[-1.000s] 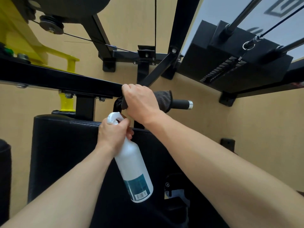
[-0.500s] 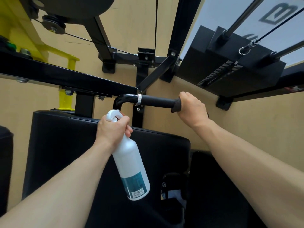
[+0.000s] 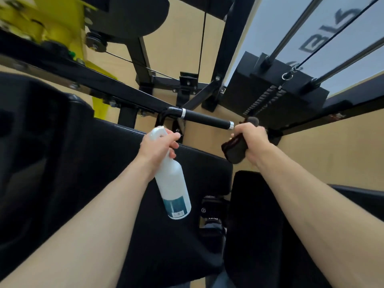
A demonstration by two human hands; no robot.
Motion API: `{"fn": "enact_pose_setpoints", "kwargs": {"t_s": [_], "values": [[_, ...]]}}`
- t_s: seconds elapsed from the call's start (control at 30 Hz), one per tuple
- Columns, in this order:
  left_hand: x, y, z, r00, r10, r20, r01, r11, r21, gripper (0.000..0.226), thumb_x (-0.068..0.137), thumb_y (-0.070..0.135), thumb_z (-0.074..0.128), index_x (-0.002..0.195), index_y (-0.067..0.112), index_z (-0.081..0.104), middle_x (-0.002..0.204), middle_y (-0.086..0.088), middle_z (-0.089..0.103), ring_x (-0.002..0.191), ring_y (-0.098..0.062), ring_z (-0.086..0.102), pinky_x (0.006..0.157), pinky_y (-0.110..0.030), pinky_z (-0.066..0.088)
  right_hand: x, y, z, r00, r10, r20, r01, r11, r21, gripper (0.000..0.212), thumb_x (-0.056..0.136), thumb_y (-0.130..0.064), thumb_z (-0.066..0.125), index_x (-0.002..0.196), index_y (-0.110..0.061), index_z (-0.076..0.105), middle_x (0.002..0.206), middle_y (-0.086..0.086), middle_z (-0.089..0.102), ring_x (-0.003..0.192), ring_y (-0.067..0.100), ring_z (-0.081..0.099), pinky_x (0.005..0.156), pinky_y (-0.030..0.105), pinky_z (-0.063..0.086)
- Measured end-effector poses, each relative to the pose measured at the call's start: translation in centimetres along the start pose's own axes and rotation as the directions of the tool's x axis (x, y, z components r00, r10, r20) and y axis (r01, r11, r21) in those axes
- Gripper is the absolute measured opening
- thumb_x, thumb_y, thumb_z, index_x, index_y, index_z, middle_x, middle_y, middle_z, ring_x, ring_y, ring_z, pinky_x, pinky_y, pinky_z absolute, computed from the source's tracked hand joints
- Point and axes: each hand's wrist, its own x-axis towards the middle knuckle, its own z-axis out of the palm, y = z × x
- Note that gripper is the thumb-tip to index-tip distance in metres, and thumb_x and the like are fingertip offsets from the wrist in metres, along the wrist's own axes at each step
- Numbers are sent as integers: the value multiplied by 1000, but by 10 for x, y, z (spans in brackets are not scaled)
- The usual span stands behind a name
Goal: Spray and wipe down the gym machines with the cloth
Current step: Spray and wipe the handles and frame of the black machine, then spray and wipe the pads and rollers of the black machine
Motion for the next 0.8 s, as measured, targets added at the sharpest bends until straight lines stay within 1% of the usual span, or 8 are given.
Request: {"fn": "enact_pose_setpoints", "kwargs": {"t_s": [0.1, 0.2, 0.27, 0.33, 0.43, 0.53, 0.63, 0.8], "values": [[-41, 3, 6, 993, 107, 38, -112, 986, 126, 11, 94, 24, 74, 87, 16, 69, 77, -3, 69, 59, -15, 60, 72, -35, 53, -56, -11, -3, 991, -87, 98, 40, 913, 405, 37, 66, 0, 59, 103, -5, 58, 100, 12, 65, 92, 28, 66, 81, 39, 57], [-80, 8, 10, 978, 181, 104, -201, 954, 222, 13, 96, 23, 72, 88, 13, 68, 81, -6, 70, 64, -16, 62, 68, -31, 53, -118, -8, -23, 967, -151, 205, -20, 758, 652, 65, 57, 1, 55, 123, -2, 57, 109, 18, 63, 98, 35, 65, 88, 46, 56], [-104, 13, 10, 966, 202, 162, -238, 938, 253, 14, 98, 22, 70, 88, 12, 68, 82, -6, 70, 64, -17, 63, 66, -30, 54, -162, 1, -36, 970, -133, 205, -56, 694, 718, 76, 59, -2, 54, 134, -1, 56, 114, 19, 65, 104, 38, 65, 95, 51, 53], [-128, 20, 10, 955, 217, 204, -266, 929, 259, 14, 98, 22, 70, 89, 11, 69, 83, -6, 70, 63, -17, 62, 65, -30, 54, -203, 15, -49, 976, -113, 184, -73, 629, 774, 66, 69, -2, 50, 134, -1, 58, 116, 19, 68, 106, 39, 67, 101, 54, 49], [-165, 35, 15, 934, 239, 266, -316, 900, 300, 18, 98, 23, 69, 92, 6, 68, 74, -6, 65, 57, -12, 60, 61, -23, 50, -259, 38, -71, 982, -117, 149, -73, 496, 865, 43, 80, -2, 45, 118, -2, 65, 123, 22, 69, 109, 39, 69, 103, 52, 49], [-202, 48, 30, 902, 261, 343, -379, 858, 346, 18, 99, 22, 69, 87, 8, 68, 66, -5, 60, 54, -13, 57, 54, -17, 49, -306, 53, -98, 967, -198, 159, -77, 367, 927, 38, 84, -5, 49, 119, -3, 66, 119, 21, 71, 106, 38, 71, 101, 51, 51], [-238, 57, 50, 851, 294, 434, -462, 812, 356, 18, 98, 20, 72, 81, 15, 68, 74, -8, 63, 60, -19, 58, 59, -29, 53, -344, 58, -123, 968, -233, 97, -2, 378, 926, 35, 91, -7, 60, 125, -3, 66, 121, 20, 71, 112, 37, 69, 102, 53, 52], [-300, 68, 81, 793, 366, 486, -559, 754, 344, 22, 101, 21, 69, 78, 19, 66, 86, -11, 68, 60, -15, 57, 54, -24, 51, -400, 61, -177, 975, -222, -11, 91, 356, 930, 31, 94, -2, 52, 120, 3, 67, 120, 19, 72, 114, 32, 68, 102, 40, 52]]}}
